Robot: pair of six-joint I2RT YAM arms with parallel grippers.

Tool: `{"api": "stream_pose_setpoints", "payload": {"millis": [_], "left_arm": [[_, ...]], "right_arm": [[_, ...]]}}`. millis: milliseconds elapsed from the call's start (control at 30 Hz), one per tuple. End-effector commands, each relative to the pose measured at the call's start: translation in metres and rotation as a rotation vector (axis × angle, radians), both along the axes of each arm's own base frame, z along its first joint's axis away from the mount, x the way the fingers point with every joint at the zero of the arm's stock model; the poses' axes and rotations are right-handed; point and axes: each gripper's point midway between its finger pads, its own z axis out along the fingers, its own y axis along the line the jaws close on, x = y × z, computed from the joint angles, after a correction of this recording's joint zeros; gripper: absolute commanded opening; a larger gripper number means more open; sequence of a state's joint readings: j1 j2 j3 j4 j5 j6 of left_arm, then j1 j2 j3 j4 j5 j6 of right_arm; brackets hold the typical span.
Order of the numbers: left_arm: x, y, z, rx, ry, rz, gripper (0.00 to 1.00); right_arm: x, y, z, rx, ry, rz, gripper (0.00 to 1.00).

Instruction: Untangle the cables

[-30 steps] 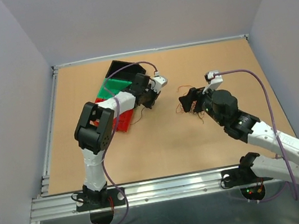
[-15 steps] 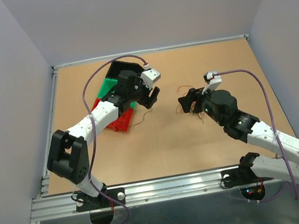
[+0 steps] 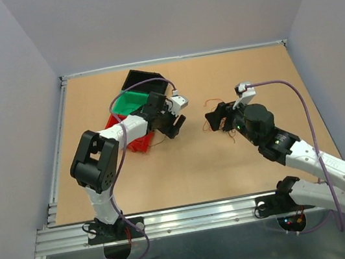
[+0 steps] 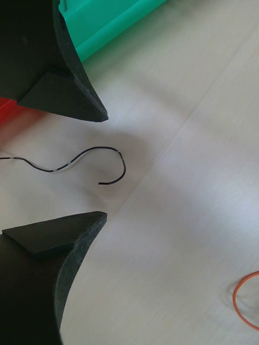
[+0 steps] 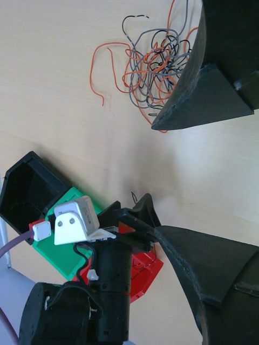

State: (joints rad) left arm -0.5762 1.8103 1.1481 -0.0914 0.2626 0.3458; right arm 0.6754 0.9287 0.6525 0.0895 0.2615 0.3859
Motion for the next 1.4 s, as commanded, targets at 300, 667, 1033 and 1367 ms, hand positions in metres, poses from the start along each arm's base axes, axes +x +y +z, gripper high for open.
{"api": "stream_pose_setpoints", "payload": {"millis": [300, 667, 1033, 1367], "left_arm": [[0.029, -0.016, -0.018, 0.032, -0.012, 0.019, 0.22], [-0.011, 0.001, 0.082, -0.189, -0.034, -0.078, 0.00], [0.034, 0.082, 0.115, -0.299, -0.160, 0.012, 0.00], [0.024, 0.145, 0.074, -0.119, -0.224, 0.032, 0.00]], "right_arm": [[-0.004, 0.002, 0.008, 0.031, -0.035, 0.022, 0.77], [-0.004, 0.000, 0.006, 0.028, -0.035, 0.014, 0.76], [-0.006, 0.002, 0.006, 0.030, -0.033, 0.031, 0.75], [-0.005, 0.008, 0.006, 0.031, -0.026, 0.052, 0.75]]}}
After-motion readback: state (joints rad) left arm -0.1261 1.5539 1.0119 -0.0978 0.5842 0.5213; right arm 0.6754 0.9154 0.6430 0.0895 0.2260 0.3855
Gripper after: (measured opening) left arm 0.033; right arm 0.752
